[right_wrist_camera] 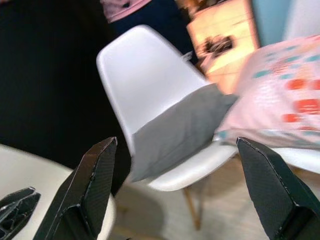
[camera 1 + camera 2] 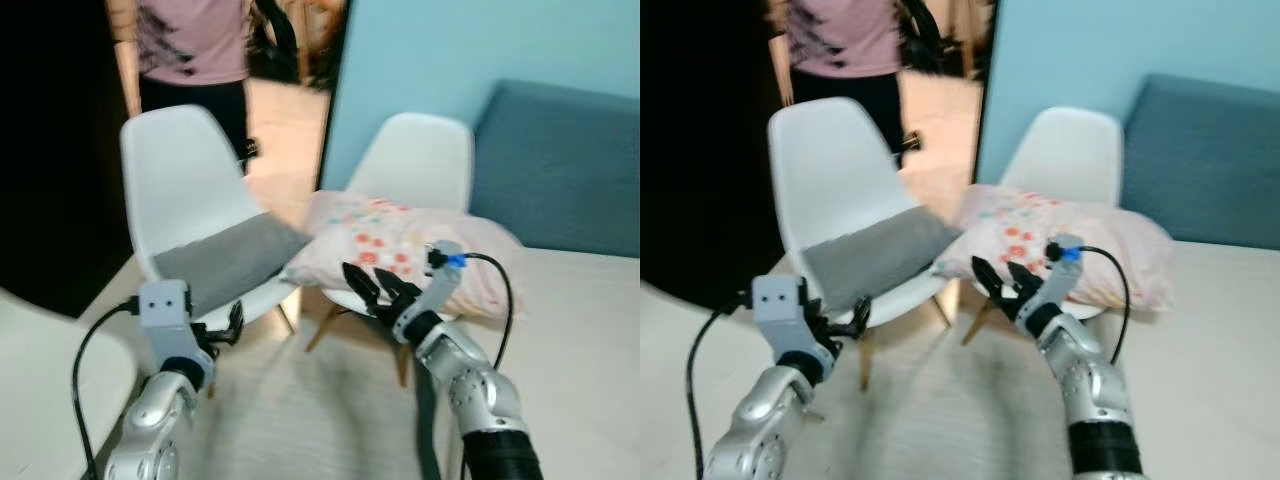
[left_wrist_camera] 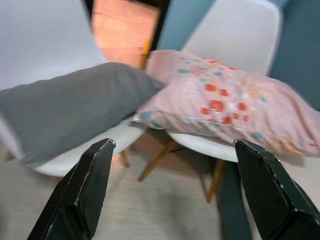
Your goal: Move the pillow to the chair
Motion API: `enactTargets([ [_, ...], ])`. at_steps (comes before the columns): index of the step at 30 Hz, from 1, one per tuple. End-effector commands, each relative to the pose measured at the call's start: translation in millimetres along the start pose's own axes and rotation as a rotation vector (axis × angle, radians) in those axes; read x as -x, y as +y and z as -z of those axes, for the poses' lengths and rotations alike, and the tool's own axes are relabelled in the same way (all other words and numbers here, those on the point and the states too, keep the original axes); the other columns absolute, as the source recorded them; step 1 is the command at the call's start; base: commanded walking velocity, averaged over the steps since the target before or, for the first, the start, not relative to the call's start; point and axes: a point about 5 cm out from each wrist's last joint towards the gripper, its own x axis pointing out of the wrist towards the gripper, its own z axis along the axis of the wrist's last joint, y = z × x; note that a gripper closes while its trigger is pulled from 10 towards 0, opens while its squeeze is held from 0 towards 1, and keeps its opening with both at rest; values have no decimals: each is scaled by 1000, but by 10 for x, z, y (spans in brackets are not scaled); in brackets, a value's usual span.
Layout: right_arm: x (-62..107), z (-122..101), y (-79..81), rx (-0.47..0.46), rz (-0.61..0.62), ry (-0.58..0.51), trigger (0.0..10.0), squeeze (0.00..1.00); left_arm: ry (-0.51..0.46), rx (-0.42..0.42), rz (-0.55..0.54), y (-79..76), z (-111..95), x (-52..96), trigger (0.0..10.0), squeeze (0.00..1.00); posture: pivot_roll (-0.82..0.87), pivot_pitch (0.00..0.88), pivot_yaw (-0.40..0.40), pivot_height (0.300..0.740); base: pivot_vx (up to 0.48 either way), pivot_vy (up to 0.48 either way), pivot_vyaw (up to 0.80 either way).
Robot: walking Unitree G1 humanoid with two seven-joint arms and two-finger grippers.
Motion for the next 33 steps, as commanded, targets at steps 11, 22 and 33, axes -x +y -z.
enactTargets([
  [11, -6, 46, 14, -13, -4, 22, 10000, 0, 17, 12, -2, -1, 53, 17, 10000, 0, 12, 0, -108, 740, 0, 0, -800],
  [22, 0, 57, 13, -17, -3, 26, 10000, 0, 22, 14, 6, -4, 64, 18, 10000, 0, 12, 0, -104, 740, 0, 0, -800],
  [33, -2, 62, 11, -19, -2, 28, 10000, 0, 22, 14, 5, -3, 68, 15, 10000, 0, 14, 0, -103, 740, 0, 0, -800],
])
